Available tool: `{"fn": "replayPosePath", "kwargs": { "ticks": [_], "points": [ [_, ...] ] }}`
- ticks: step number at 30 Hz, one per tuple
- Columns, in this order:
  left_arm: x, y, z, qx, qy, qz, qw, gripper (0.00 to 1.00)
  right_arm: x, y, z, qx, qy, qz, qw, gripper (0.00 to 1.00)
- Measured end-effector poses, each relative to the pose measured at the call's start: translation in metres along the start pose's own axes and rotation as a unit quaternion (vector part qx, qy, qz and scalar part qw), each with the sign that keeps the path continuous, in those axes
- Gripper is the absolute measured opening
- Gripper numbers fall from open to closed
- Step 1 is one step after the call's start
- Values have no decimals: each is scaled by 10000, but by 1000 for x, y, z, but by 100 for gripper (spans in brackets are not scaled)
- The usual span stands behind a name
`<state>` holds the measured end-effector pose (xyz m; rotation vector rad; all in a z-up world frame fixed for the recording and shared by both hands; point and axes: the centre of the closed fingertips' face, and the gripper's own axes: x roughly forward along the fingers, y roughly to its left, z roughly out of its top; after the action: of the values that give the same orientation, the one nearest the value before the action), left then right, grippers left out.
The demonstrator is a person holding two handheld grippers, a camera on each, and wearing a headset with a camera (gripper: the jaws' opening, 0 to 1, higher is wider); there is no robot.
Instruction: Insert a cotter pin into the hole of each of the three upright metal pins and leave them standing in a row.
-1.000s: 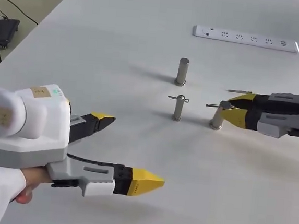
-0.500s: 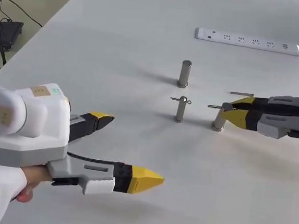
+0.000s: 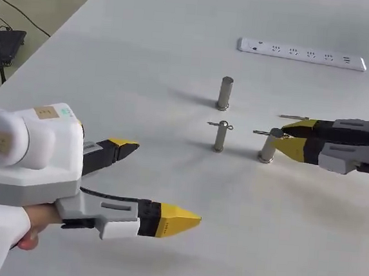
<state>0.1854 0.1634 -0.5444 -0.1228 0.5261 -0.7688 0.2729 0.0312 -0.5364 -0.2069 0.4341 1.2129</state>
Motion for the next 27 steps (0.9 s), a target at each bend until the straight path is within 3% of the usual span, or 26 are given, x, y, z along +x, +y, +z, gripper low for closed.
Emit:
{"fn": "replayPosePath", "kwargs": {
  "ticks": [5, 12, 16, 21, 25, 27],
  "points": [
    [-1, -2, 2, 19, -23, -38, 10000, 99, -16, 8, 10, 71, -116, -112, 9998, 25],
    [-3, -4, 5, 23, -70, -64, 10000, 99, -37, 33, 16, 96, -187, -249, 9995, 36],
    [-6, -4, 7, 34, -97, -76, 9999, 99, -46, 46, 13, 230, -170, -332, 9990, 49],
    [-9, -4, 9, 34, -100, -77, 9999, 99, -57, 56, 2, 425, -38, -493, 9979, 52],
    [-12, -3, 9, 30, -91, -77, 9999, 99, -65, 63, 0, 681, -145, -605, 9957, 63],
    [-14, -2, 8, 31, -68, -79, 9999, 99, -68, 65, -2, 849, -189, -699, 9938, 61]
  ]
}}
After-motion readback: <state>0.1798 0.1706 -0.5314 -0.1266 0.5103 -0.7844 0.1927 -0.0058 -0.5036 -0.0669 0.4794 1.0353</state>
